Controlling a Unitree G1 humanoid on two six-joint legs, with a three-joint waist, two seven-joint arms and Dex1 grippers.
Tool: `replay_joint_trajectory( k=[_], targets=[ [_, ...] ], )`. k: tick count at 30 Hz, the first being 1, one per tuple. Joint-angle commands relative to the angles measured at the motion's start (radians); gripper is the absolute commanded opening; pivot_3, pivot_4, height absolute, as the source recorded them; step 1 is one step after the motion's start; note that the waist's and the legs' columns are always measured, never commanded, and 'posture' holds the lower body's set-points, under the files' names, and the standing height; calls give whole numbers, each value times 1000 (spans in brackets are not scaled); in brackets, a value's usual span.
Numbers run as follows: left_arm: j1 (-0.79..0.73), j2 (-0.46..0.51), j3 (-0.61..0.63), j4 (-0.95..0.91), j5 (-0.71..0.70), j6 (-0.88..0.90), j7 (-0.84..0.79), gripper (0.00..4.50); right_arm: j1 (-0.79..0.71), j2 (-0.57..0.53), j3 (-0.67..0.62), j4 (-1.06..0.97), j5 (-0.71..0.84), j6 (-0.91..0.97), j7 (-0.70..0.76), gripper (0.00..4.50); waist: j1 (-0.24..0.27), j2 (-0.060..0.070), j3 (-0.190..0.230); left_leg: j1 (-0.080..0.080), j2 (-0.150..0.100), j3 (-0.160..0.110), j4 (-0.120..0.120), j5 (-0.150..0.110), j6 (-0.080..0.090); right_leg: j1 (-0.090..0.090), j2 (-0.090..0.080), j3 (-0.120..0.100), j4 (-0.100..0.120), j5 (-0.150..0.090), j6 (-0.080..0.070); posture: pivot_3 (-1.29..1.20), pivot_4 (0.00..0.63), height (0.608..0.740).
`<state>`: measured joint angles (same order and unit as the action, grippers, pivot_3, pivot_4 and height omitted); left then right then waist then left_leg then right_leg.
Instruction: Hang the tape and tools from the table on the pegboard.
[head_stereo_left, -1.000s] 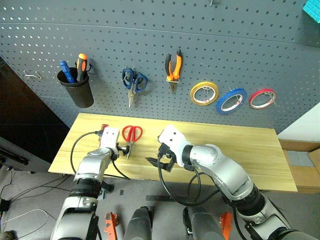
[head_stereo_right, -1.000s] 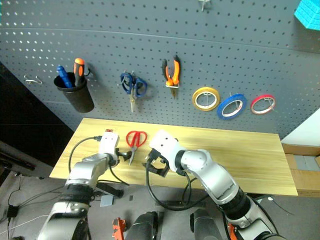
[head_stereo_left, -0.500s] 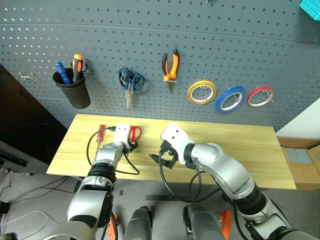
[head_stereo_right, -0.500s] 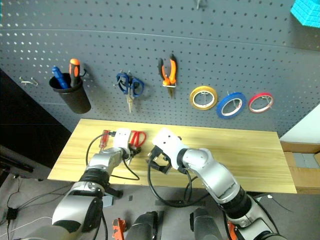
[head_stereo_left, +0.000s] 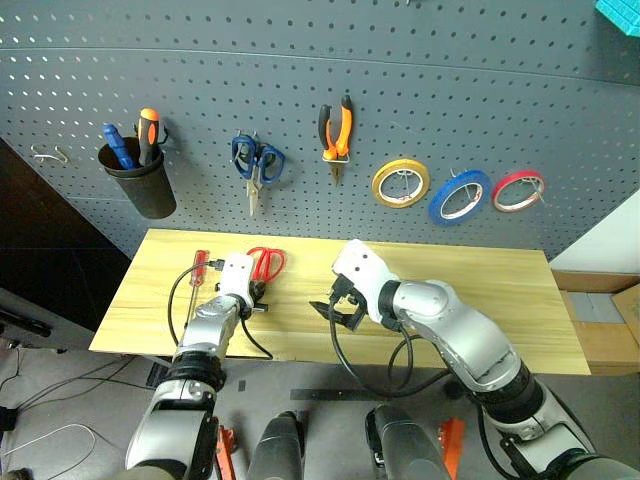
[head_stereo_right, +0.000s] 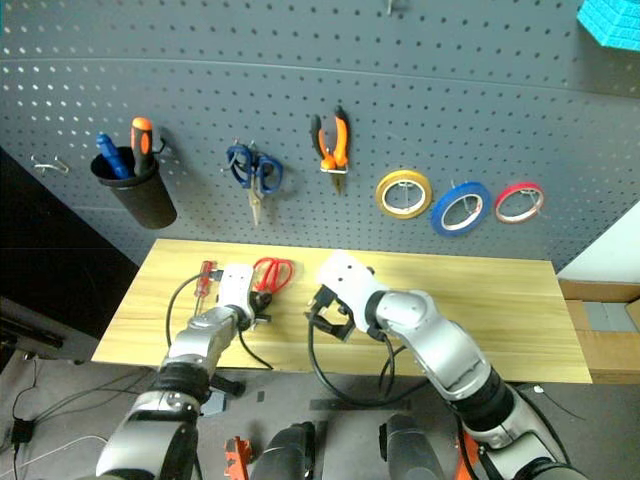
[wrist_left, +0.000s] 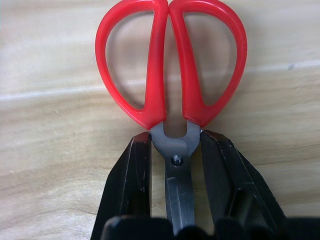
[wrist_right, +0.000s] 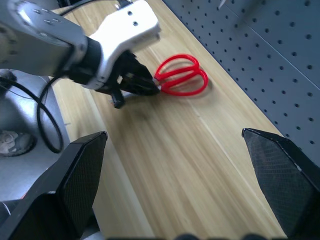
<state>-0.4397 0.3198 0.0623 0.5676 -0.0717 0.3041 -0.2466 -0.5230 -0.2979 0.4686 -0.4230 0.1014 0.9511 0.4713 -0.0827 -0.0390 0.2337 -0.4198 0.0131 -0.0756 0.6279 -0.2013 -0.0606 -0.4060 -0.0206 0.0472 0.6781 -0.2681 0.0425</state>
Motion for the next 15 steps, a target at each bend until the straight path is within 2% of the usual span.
replay_joint_trajectory(
  k=[1, 5, 8, 11, 15],
  targets=[
    [158, 27, 13, -275, 11, -45, 1, 1071, 1, -36, -53, -83, 4, -5, 7, 4500, -3, 1, 1, 0, 0, 0, 0, 0, 0, 0, 0, 0, 0, 0, 0, -103, 252, 740],
    [403, 44, 11, -576, 43, -210, -10, 1071, 26, -100, -88, -134, 7, -74, 34, 4500, -1, 5, 3, 0, 4, 0, -2, -1, -1, -1, -2, 1, -1, -2, -1, -103, 247, 740],
    [510, 75, 21, -731, 91, -341, -8, 1071, 48, -114, -126, -155, 14, -147, 40, 4500, 3, 6, 6, 0, 6, 0, -2, -1, -1, -1, -2, 0, -1, -3, -2, -102, 245, 740],
    [560, 109, 70, -859, 122, -403, 9, 1071, 57, -132, -178, -185, 86, -125, 103, 4500, 10, 8, 9, 0, 5, 0, -1, -1, -1, 0, -2, -1, -2, -7, 1, -83, 244, 740],
    [538, 140, 119, -915, 126, -425, 6, 1071, 50, -139, -206, -176, 107, -144, 118, 4500, 12, 9, 10, 0, 5, 1, -1, -1, -1, 0, -1, -1, -2, -7, 1, -71, 240, 740]
  ],
)
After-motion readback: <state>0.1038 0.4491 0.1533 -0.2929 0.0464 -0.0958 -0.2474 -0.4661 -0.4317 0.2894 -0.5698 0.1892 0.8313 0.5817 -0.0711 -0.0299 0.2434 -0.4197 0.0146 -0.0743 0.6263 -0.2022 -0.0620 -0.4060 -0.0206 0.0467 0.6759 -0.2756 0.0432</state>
